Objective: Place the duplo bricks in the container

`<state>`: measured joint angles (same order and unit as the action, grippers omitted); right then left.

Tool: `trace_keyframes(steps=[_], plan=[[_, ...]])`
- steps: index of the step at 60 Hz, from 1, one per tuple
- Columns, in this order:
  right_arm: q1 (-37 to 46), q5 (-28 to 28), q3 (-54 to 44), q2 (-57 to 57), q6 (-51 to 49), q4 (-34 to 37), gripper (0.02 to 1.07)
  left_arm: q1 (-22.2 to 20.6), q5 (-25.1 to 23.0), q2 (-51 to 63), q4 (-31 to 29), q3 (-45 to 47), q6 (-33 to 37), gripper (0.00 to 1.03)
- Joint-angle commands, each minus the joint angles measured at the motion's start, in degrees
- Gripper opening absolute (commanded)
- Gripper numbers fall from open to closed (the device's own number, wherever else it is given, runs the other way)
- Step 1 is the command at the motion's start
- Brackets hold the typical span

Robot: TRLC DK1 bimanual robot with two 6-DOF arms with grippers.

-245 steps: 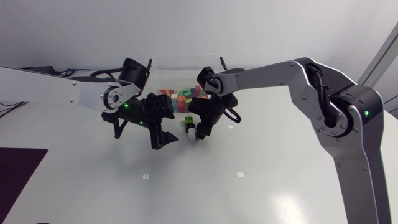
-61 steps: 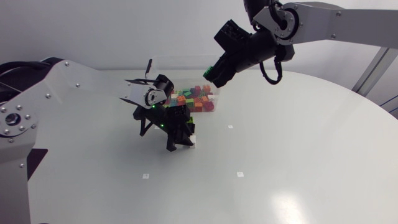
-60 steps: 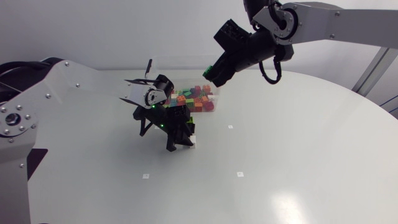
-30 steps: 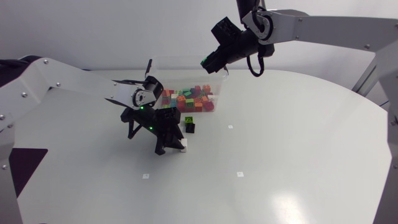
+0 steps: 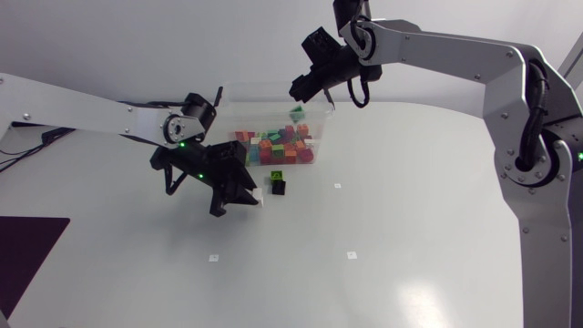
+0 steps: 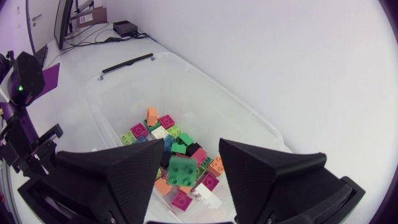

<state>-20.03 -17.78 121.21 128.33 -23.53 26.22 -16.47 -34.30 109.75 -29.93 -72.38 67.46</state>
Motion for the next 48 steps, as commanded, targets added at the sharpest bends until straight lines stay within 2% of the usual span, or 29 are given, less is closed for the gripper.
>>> trace_keyframes(steps=[1, 10, 23, 39, 48], plan=[[0.08, 0.11, 1.66, 0.95, 1.03, 1.12, 0.89, 1.35, -1.82, -3.41, -0.48, -0.92, -0.58, 0.28], [0.17, 0.03, -1.15, -2.65, 0.85, 0.85, 0.89, 2.85, -4.28, -5.60, -0.48, -4.79, -3.92, 0.28], [-0.27, 0.03, -13.10, -11.97, 0.33, -2.84, 0.89, 4.60, -7.44, -5.96, 0.49, -11.82, -9.63, 0.28], [-0.71, 0.11, -29.19, -22.25, -1.96, -6.35, 0.89, 5.75, -7.62, -1.91, 14.99, -17.97, -24.13, 0.28], [-0.45, 0.11, -38.33, -26.38, -3.89, -8.11, 0.89, 6.27, -4.54, 4.15, 18.86, -25.44, -30.64, 0.28]])
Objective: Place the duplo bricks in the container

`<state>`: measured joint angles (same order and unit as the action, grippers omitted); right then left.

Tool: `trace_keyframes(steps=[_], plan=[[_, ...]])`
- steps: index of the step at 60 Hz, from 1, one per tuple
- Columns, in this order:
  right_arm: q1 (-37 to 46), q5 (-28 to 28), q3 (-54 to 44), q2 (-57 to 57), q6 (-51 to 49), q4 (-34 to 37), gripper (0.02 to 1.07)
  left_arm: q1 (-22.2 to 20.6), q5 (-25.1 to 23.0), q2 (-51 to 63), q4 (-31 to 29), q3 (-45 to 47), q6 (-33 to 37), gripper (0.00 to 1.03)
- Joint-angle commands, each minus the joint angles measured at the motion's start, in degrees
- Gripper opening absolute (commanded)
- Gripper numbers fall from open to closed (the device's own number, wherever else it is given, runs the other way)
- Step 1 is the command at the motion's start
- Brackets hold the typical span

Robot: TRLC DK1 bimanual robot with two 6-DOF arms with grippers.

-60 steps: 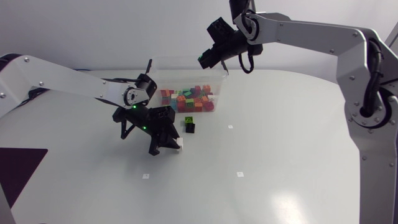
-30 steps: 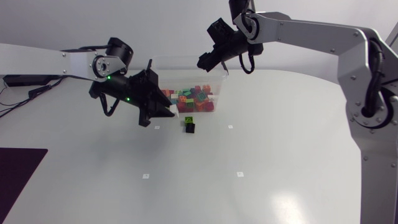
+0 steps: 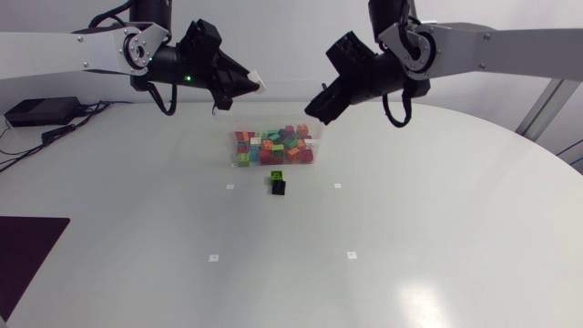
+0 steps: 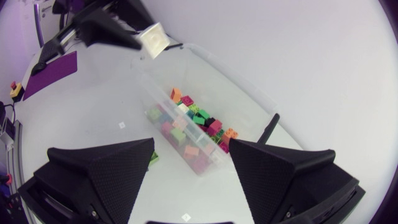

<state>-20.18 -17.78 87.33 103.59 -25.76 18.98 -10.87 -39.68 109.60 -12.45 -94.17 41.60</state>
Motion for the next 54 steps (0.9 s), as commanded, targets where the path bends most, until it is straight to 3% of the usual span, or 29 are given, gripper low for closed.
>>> trace_keyframes(steps=[1, 16, 32, 36, 43, 46, 54], plan=[[-0.29, 0.03, -5.06, -1.81, -1.93, -0.97, 0.89, 0.77, 1.10, 4.74, 1.72, -4.27, -5.39, 0.28], [-1.44, -0.06, -13.41, -3.40, -4.21, -2.90, 0.89, 0.50, 5.32, 12.13, 3.22, -12.79, -9.96, 0.28], [-3.11, -0.24, -13.59, 1.17, -6.32, -2.46, 0.89, -0.11, 9.53, 18.45, 3.31, -19.91, -11.72, 0.29], [-3.55, -0.32, -12.80, 3.28, -7.02, -2.20, 0.89, -0.46, 11.29, 19.33, 3.31, -20.97, -11.72, 0.42], [-4.07, -0.41, -10.95, 6.62, -8.17, -1.23, 0.89, -0.55, 12.70, 19.33, 3.13, -21.32, -11.81, 0.92], [-4.16, -0.50, -10.07, 7.77, -8.52, -0.70, 0.89, -0.55, 12.96, 18.98, 3.13, -20.97, -11.81, 0.98], [-4.34, -0.68, -7.26, 11.46, -9.22, 0.70, 0.89, -0.11, 12.96, 16.26, 3.22, -18.07, -11.72, 0.98]])
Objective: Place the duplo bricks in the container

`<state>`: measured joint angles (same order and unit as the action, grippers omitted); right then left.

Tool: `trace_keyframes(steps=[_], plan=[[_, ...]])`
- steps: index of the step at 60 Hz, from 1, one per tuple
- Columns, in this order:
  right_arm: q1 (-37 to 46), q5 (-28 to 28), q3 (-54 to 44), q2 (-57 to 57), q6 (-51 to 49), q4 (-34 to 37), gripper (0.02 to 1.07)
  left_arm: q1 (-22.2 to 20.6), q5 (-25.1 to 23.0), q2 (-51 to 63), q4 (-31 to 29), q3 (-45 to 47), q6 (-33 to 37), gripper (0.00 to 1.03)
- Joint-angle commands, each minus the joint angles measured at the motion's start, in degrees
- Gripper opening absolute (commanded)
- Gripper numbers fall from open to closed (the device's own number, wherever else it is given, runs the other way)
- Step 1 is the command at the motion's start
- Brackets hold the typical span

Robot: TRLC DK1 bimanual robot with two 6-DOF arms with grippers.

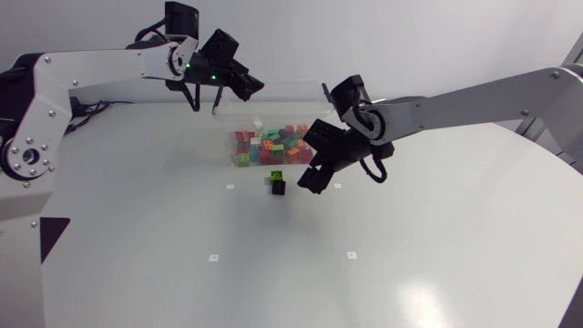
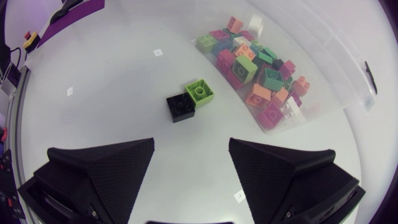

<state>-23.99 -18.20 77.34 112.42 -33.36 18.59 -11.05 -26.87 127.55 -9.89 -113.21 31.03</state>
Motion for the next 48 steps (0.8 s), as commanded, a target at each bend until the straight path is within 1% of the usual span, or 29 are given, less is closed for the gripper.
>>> trace_keyframes(steps=[1, 10, 22, 31, 40, 48], plan=[[-0.62, -0.35, 3.08, 2.98, -1.79, 1.36, 0.89, 0.06, 0.15, -2.21, 0.66, 1.50, -1.06, 0.98], [-1.85, -0.35, 5.98, 6.67, -3.02, 3.73, 0.89, 0.59, 0.15, -8.54, 0.84, 7.56, -0.79, 0.98], [-2.47, -1.14, 10.55, 10.27, -4.25, 7.43, 0.89, 1.12, -0.11, -19.09, 1.72, 18.11, 0.26, 0.98], [-2.73, -1.23, 14.15, 13.26, -5.04, 9.45, 0.89, 1.56, -0.55, -25.68, 1.63, 25.05, 2.72, 0.98], [-2.73, -1.32, 18.81, 16.43, -6.10, 12.96, 0.89, 2.08, -0.55, -31.75, 1.63, 32.35, 5.89, 0.98], [-3.17, -1.49, 22.42, 18.98, -6.98, 15.69, 0.89, 3.49, -0.55, -35.88, 1.54, 38.68, 8.79, 0.98]])
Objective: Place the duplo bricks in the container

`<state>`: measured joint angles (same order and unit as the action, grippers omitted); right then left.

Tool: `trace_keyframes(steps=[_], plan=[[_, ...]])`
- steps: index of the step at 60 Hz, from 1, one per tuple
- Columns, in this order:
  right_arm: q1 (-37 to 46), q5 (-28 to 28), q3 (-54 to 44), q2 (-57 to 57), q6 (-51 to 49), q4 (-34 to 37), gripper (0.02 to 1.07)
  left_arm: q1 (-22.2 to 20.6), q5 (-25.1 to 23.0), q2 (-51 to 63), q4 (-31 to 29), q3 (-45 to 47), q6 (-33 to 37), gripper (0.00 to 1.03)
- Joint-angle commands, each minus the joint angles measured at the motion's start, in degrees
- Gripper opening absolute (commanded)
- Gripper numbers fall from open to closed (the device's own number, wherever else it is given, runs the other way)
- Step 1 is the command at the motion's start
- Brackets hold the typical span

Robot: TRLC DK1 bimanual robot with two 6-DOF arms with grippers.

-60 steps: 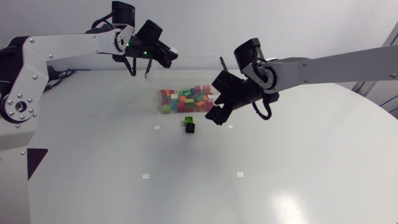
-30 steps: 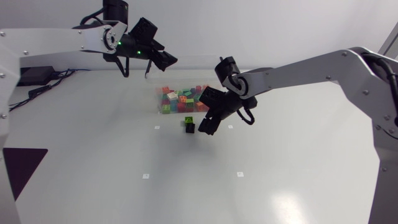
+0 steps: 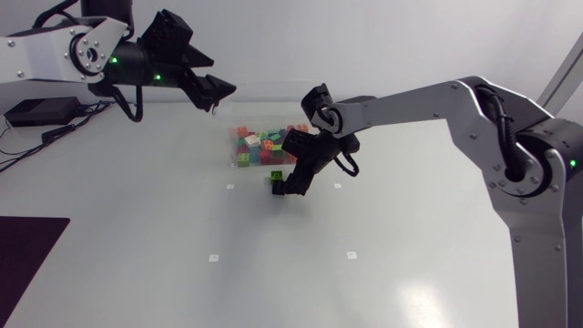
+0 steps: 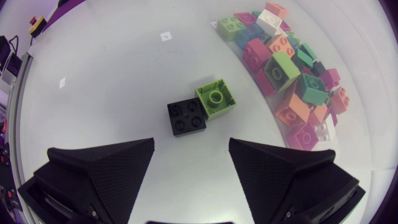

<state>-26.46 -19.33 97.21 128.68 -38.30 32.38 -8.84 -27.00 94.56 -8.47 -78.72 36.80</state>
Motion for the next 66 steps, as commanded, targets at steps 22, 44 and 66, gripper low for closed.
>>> trace_keyframes(steps=[22, 44, 66], plan=[[-2.99, -0.79, 15.64, 10.01, -4.41, 12.62, 0.89, 6.29, -2.00, -9.05, 0.12, 13.68, 8.91, 0.98], [-4.39, 0.26, 26.01, 15.72, -6.43, 22.29, 0.67, 7.79, -3.32, -9.66, 0.03, 16.32, 10.93, 0.98], [-5.80, 4.92, 39.11, 22.66, -5.03, 31.78, 0.59, 7.79, -4.11, -10.28, -0.06, 16.49, 11.10, 0.98]])
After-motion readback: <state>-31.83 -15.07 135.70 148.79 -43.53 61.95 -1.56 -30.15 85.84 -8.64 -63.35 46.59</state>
